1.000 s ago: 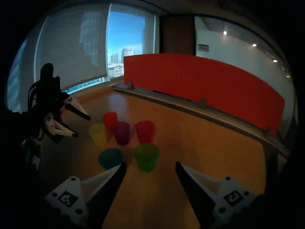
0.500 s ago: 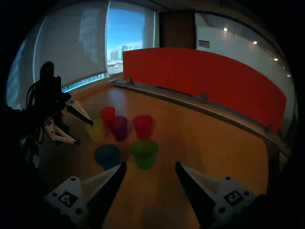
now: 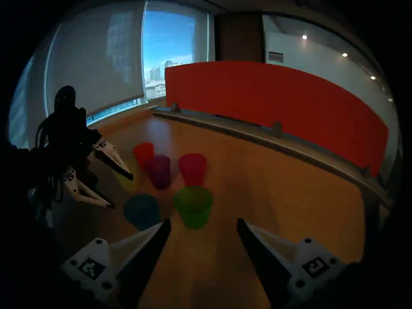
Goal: Pour water
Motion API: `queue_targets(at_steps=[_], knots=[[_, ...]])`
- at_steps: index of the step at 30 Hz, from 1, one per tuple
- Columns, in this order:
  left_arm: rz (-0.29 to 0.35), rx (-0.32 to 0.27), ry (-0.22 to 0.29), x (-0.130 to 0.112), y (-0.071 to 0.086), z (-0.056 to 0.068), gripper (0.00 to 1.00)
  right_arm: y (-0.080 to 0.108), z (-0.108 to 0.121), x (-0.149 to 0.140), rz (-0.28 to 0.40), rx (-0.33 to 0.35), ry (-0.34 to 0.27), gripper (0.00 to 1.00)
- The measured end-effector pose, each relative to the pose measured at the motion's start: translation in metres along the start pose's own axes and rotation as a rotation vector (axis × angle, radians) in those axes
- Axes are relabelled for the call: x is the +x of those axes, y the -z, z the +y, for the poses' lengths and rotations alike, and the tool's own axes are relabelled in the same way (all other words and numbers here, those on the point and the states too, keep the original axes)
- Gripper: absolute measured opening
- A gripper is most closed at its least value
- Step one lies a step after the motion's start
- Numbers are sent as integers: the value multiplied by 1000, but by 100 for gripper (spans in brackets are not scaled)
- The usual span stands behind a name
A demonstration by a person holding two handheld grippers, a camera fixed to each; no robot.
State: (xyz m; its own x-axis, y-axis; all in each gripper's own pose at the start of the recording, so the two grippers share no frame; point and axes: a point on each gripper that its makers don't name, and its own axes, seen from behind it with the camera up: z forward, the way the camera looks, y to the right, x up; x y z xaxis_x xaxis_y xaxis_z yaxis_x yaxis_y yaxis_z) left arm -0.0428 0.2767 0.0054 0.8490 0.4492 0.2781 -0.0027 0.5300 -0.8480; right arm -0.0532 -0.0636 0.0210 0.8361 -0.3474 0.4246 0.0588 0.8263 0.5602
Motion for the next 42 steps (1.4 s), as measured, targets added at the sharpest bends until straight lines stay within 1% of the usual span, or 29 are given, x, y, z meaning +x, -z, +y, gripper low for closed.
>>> queue_targets(at_steps=[3,9,15,27,32,37,39,41,42], knots=[[-8,-3,-3,-1,-7,1,99,0,1,0,1,0,2,99],[-25,-22,-6,-2,-19,8,99,-1,3,0,1,-2,3,99],[-42,-26,-15,-6,-31,13,99,-2,4,1,2,-2,2,99],[-61,-23,-27,-8,-55,17,99,-4,6,-1,0,0,0,99],[-60,-33,-13,-7,-61,19,99,-4,6,-3,0,2,-7,99],[-51,-37,-2,-5,-63,20,99,-4,8,-5,-2,0,-7,99],[-50,-38,1,-4,-63,20,96,-4,8,-5,-2,-1,-6,99],[-50,-41,3,-4,-64,21,88,-4,8,-4,0,-1,-7,99],[-50,-42,4,-4,-64,21,87,-4,8,-3,1,-1,-7,99]])
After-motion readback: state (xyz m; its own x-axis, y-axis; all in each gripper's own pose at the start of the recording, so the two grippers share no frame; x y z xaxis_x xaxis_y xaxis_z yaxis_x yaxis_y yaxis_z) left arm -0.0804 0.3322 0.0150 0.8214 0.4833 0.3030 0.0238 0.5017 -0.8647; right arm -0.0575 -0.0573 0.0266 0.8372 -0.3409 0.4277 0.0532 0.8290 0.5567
